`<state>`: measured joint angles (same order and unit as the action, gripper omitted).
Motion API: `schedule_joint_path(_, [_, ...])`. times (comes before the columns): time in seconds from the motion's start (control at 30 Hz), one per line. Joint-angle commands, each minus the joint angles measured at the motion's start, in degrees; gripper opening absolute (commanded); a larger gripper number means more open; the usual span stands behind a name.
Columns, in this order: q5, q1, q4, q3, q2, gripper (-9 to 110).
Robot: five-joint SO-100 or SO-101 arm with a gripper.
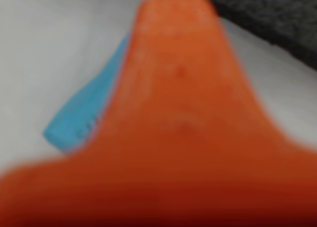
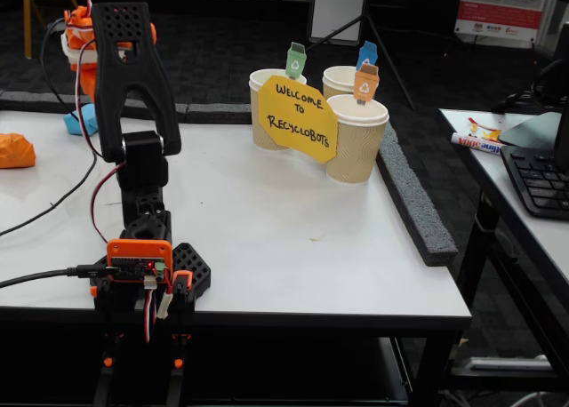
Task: Sort rubbish by color.
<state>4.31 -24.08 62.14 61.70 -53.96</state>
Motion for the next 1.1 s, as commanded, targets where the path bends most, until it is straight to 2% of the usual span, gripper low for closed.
schedule_joint_path(0.0, [0.7,-2.02,0.09,-9.14,-1.05,26])
schedule_joint_path(0.33, [0.7,-2.29,-0.7,-13.1,5.27,25])
schedule_joint_path(0.67, [0.7,0.62,-3.08,-15.64,7.38,0])
schedule_joint_path(1.07, [0.7,2.81,8.17,-22.5,1.49,0])
